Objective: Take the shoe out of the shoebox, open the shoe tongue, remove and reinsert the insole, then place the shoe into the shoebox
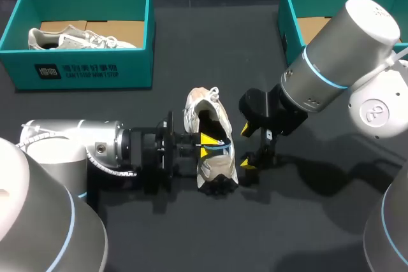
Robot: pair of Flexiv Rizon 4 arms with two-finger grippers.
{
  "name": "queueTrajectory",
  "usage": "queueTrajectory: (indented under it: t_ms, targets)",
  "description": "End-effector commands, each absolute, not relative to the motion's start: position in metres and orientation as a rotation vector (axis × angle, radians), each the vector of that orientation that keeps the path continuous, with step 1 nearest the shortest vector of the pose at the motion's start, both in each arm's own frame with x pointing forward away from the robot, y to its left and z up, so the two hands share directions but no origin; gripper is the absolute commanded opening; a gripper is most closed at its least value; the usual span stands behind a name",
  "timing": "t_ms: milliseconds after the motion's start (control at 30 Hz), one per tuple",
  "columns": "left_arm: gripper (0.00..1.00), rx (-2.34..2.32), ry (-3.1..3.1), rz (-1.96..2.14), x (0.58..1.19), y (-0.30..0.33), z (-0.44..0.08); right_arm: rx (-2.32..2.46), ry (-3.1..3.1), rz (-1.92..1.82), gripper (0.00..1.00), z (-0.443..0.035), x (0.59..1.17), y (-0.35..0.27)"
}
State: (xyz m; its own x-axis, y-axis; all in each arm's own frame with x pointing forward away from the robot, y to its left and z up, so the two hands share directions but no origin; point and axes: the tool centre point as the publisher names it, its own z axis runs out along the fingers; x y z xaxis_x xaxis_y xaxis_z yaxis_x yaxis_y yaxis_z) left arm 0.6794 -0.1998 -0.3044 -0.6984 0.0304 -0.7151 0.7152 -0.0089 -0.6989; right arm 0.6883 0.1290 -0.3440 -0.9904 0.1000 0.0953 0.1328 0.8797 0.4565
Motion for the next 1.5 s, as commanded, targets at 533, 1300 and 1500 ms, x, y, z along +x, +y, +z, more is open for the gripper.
queueTrajectory:
  t_ms: [533,1300,1500]
  targets:
    - [0.08,0.724,1.799,-1.736,0.695,-0.205,-0.321,-0.185,-2.980,-0.734,1.00,-0.345,0.687,0.129]
    - [0.00,0.777,1.786,-1.718,0.686,-0.204,-0.316,-0.185,-2.980,-0.734,1.00,-0.345,0.687,0.129]
    - [0.00,0.734,1.841,-1.690,0.699,-0.203,-0.330,-0.185,-2.980,-0.734,1.00,-0.345,0.687,0.129]
